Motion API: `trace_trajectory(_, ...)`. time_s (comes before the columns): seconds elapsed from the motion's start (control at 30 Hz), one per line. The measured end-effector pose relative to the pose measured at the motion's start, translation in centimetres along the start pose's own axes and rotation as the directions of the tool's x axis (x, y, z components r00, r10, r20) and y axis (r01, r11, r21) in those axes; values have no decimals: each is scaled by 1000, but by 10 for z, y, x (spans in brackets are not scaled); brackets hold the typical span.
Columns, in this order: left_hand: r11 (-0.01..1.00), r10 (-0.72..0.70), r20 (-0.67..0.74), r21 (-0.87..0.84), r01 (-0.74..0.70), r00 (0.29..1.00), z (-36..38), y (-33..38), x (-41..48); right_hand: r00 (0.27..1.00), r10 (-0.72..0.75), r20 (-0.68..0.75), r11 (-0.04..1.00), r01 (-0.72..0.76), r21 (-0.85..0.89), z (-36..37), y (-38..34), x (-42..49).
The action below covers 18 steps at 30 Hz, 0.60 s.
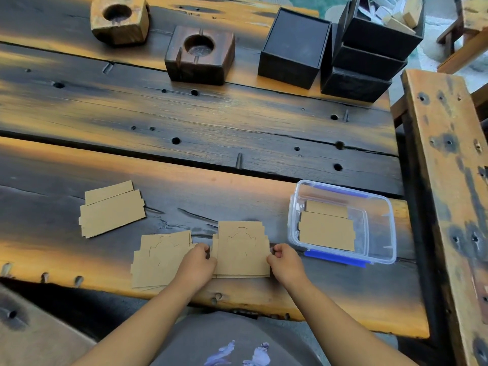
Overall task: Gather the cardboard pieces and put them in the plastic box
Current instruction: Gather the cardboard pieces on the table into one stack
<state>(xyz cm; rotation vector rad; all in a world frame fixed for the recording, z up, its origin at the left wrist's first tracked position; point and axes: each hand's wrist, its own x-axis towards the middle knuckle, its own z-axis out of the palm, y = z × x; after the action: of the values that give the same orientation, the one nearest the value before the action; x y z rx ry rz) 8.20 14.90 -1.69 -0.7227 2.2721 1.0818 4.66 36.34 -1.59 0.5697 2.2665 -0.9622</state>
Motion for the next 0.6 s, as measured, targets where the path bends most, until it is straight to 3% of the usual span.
trace_trajectory(0.43, 999, -37, 51, 26, 36, 998, 2, 8, 7, 999, -4, 35, 1000, 5, -21, 0, 0, 5)
trace_trajectory(0.6, 965, -206, 94, -146, 218, 974, 7, 12, 8, 998, 23, 51, 999, -22, -34, 1, 0, 11)
